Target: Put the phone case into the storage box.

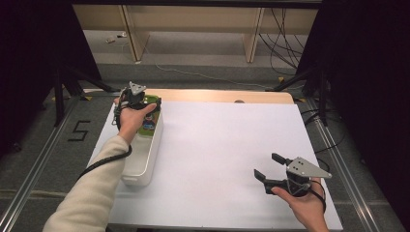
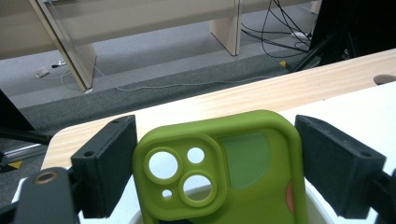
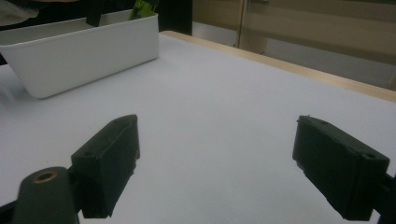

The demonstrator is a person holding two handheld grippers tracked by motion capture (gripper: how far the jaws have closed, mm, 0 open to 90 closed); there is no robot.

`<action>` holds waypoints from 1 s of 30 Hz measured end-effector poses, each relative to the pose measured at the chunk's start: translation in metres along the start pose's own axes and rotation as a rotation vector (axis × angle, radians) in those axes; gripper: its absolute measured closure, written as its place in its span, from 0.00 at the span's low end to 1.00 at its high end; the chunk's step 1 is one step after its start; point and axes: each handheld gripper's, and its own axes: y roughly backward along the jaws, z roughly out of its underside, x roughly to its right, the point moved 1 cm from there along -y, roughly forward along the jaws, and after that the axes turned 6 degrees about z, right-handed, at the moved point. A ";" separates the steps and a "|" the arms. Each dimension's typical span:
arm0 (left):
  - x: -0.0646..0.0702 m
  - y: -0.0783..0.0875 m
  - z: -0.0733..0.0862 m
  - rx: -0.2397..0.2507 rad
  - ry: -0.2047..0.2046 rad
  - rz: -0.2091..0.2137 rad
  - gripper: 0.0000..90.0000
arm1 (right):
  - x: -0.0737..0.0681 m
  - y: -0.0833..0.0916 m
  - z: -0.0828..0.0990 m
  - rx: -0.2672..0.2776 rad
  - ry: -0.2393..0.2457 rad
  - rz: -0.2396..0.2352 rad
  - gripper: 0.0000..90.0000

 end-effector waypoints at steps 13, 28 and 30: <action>0.001 -0.001 0.004 -0.010 -0.004 0.002 0.17 | 0.000 0.000 0.000 -0.001 0.002 -0.001 0.18; 0.002 0.000 0.006 -0.016 0.002 0.000 0.17 | 0.000 0.000 0.000 -0.001 0.001 -0.001 0.18; 0.002 0.000 0.006 -0.016 0.001 0.000 0.17 | 0.000 0.000 0.000 -0.001 0.002 0.000 0.18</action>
